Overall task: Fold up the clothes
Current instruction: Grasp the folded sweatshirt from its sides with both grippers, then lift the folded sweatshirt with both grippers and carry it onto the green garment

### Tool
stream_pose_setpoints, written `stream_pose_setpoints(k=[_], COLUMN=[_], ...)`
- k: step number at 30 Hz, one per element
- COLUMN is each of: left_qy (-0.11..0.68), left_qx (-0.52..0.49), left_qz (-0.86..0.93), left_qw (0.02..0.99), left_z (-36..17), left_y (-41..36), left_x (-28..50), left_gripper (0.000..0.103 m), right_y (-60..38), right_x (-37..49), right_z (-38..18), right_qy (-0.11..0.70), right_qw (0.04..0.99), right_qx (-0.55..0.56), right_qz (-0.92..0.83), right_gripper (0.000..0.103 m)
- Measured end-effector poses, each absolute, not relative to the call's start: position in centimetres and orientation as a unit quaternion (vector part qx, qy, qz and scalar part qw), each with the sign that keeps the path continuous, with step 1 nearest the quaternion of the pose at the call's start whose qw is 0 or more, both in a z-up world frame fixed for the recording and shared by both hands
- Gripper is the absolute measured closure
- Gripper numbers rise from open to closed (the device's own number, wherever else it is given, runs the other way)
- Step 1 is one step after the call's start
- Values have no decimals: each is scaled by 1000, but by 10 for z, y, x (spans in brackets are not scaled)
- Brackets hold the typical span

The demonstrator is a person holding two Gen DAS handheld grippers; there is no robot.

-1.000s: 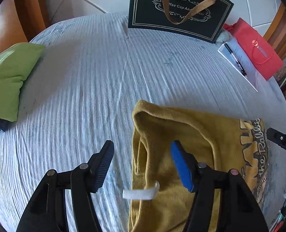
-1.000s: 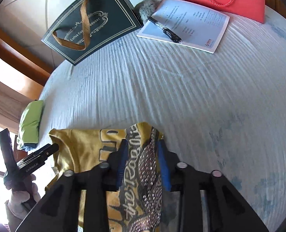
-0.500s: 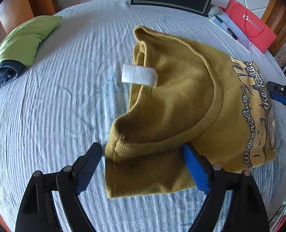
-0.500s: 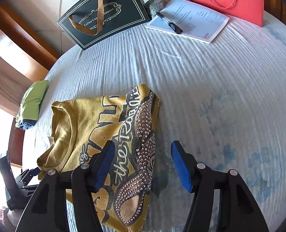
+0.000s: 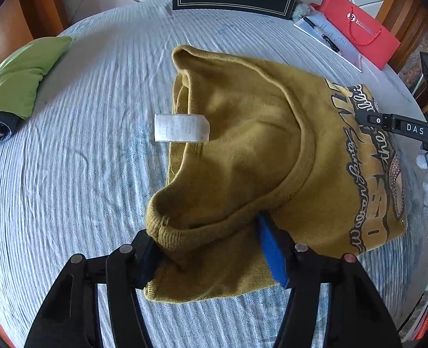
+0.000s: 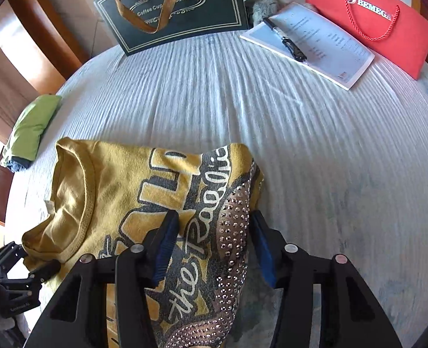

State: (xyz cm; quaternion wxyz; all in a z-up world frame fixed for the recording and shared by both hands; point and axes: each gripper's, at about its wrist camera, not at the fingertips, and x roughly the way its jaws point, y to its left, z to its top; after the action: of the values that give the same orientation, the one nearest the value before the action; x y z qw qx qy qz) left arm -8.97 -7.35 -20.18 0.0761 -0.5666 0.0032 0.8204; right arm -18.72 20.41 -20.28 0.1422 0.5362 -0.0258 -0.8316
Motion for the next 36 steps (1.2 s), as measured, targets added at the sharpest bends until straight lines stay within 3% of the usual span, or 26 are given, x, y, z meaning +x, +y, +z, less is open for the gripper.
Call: stream_pose_setpoints(k=[2,8,19,36], left_qy=[3,6,32,3], left_qx=[-568,-570,-555,-478], left_qz=[819,817,825,876], left_qw=[85,94,99,70], left_z=[-201,-206,-205,-139], left_y=[-70,-68,-50,-76], left_x=[-91,-93,-90,-52], left_gripper=[64,66,85,86], right_y=[204,206,191,172], right_x=[-187,-187,-175,-138], right_z=[-204,-205,-199,-111], right_qy=[-24,-20,16,49], right_qw=[149,168,178,234], right_qx=[536,532,509,400], right_qz=[-831,-830,-842,-885], right_gripper=[65,68,86,87])
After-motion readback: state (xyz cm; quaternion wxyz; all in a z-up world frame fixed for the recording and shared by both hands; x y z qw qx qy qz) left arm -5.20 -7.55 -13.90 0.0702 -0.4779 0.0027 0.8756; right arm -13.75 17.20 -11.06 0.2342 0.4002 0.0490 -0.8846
